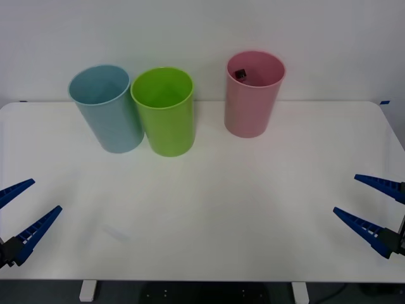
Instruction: Grasp the object on the table and drop it into the matching bin: aluminum can to the light blue bin, PET bottle to the pink bin.
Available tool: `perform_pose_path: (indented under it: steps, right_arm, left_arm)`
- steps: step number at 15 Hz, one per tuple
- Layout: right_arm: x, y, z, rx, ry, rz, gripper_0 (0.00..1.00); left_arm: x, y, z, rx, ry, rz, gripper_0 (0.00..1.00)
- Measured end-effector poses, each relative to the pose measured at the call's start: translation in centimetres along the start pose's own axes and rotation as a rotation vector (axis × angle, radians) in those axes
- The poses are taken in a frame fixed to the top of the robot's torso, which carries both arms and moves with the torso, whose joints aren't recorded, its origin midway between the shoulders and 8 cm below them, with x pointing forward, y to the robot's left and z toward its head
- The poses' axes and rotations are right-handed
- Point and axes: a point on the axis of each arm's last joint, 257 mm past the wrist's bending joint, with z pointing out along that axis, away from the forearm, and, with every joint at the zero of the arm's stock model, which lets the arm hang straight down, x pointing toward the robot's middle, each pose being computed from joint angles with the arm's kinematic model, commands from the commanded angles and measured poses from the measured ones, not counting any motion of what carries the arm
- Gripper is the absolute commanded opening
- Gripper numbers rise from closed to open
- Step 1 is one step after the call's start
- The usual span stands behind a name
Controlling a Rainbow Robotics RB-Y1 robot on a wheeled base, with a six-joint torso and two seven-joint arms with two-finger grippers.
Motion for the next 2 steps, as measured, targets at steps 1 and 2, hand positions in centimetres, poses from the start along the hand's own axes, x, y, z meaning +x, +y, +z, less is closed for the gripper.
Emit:
perform_pose_path:
  steps: [1, 2]
  right_arm:
    - [0.01, 0.02, -0.02, 0.0, 0.0, 0.0, 1.0]
    - [0.02, 0.02, -0.02, 0.0, 0.0, 0.0, 1.0]
  left_arm:
    - [0.0, 0.0, 0.0, 0.0, 0.0, 0.0, 1.0]
    - [0.0, 0.0, 0.0, 0.0, 0.0, 0.0, 1.0]
